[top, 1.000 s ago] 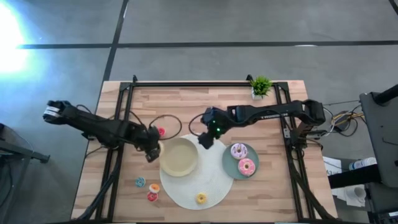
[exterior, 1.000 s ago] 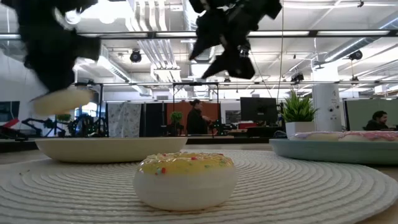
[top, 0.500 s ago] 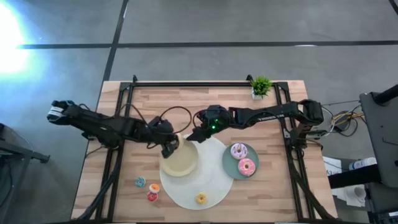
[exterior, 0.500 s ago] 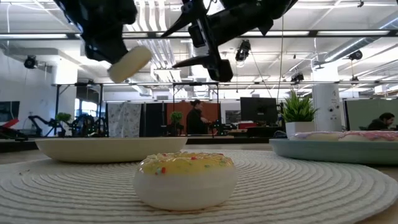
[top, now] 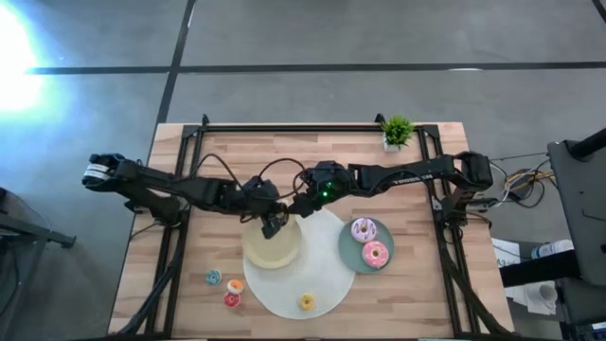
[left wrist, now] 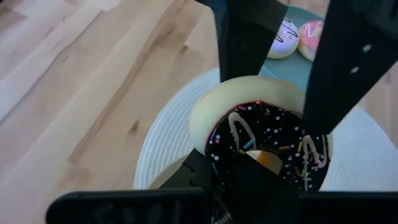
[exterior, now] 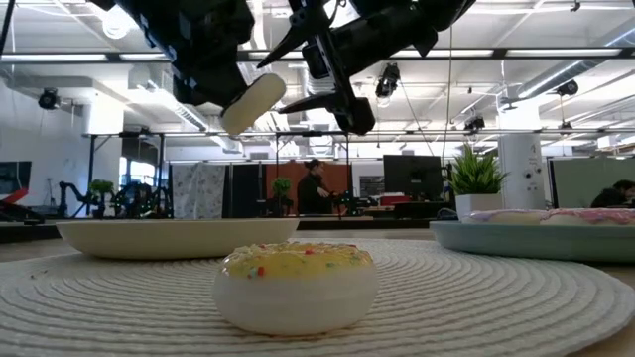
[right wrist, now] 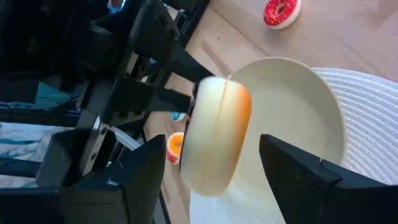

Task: Pick & Place donuts
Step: Put the big black donut on the blue plate, then put the small red donut on the brown plate, then put the small yellow donut on the brown plate

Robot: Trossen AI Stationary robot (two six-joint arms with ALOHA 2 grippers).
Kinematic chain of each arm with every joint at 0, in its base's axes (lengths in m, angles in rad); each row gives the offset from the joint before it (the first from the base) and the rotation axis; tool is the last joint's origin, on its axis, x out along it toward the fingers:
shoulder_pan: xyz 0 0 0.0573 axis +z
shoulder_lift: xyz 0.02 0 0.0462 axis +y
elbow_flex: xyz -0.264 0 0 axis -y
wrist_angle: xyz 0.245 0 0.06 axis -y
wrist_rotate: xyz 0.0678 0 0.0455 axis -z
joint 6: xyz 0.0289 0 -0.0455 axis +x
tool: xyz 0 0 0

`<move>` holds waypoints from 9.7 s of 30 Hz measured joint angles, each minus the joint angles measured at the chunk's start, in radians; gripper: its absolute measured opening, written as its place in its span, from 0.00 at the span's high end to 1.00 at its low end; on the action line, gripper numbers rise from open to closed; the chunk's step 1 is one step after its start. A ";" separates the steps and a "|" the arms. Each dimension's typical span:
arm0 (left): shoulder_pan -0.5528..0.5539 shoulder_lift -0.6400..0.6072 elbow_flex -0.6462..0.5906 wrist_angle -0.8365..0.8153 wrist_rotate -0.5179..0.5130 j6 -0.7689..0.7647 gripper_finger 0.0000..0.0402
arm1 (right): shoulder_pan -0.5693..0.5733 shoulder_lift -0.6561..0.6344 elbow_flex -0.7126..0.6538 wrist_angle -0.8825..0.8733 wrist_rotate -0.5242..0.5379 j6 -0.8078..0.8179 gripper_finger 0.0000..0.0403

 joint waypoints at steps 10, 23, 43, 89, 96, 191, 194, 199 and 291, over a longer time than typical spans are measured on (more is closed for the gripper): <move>0.002 0.019 0.017 0.009 0.011 0.001 0.98 | 0.001 0.000 -0.001 -0.047 -0.012 -0.021 0.56; 0.001 0.005 0.018 0.035 0.000 -0.013 0.62 | 0.002 -0.022 -0.003 -0.154 -0.023 -0.039 0.96; -0.038 -0.150 0.011 -0.185 -0.035 -0.014 0.50 | 0.126 -0.321 -0.301 -0.594 -0.197 0.173 0.97; -0.022 -0.145 -0.020 -0.458 -0.155 -0.158 0.50 | 0.192 -0.320 -0.190 -0.902 0.310 0.051 0.41; 0.115 -0.133 -0.139 -0.455 -0.112 -0.324 0.50 | 0.187 -0.322 -0.043 -0.982 0.501 -0.044 0.34; 0.126 0.062 -0.152 -0.235 0.270 -0.205 0.57 | 0.150 -0.321 -0.072 -0.966 0.434 -0.058 0.42; 0.073 0.015 -0.152 -0.233 0.268 -0.142 0.57 | 0.167 -0.321 -0.073 -0.917 0.425 -0.142 0.42; -0.072 -0.076 -0.152 -0.241 0.215 -0.019 0.57 | 0.222 -0.305 -0.073 -0.763 0.306 -0.340 0.42; -0.303 -0.150 -0.151 -0.316 -0.047 -0.220 0.57 | 0.350 0.259 0.356 -0.480 0.381 -0.629 0.96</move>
